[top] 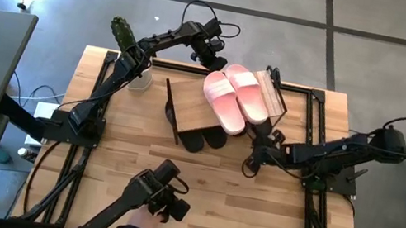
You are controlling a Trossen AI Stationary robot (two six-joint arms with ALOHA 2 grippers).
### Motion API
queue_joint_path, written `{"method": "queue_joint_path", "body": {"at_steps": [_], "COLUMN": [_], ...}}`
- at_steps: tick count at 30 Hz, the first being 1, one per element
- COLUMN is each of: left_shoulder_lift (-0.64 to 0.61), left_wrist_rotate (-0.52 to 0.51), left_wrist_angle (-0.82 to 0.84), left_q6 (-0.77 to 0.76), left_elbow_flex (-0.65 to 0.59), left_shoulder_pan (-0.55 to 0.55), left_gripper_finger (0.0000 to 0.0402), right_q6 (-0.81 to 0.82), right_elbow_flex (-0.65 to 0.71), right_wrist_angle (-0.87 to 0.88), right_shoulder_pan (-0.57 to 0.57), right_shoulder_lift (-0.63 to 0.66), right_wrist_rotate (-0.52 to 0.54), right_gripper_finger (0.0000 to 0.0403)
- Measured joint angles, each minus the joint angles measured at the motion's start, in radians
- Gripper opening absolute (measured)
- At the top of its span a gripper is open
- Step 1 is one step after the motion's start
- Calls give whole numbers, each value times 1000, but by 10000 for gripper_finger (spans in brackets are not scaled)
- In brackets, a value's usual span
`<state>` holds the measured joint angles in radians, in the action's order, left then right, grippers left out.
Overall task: Pick and place slides into the shelf
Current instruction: Adjust the black slides under the shelf
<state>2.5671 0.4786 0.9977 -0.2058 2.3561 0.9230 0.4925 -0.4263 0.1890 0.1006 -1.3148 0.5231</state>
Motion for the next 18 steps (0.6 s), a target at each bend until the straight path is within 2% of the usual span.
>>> {"method": "queue_joint_path", "body": {"at_steps": [2,6,9,14,18], "left_shoulder_lift": [0,0,0,0,0], "left_wrist_rotate": [0,7,8,8,8], "left_wrist_angle": [0,2,20,43,44], "left_q6": [0,1,27,70,94], "left_elbow_flex": [0,0,0,0,0], "left_shoulder_pan": [0,0,0,1,1], "left_gripper_finger": [12,12,12,12,12], "right_q6": [98,391,553,746,954], "right_elbow_flex": [0,0,0,0,26], "right_wrist_angle": [-2,-39,-70,-67,-102], "right_shoulder_pan": [25,70,97,134,152], "right_shoulder_lift": [2,16,16,12,-19], "right_wrist_rotate": [6,70,155,298,345], "right_gripper_finger": [117,108,81,11,10]}}
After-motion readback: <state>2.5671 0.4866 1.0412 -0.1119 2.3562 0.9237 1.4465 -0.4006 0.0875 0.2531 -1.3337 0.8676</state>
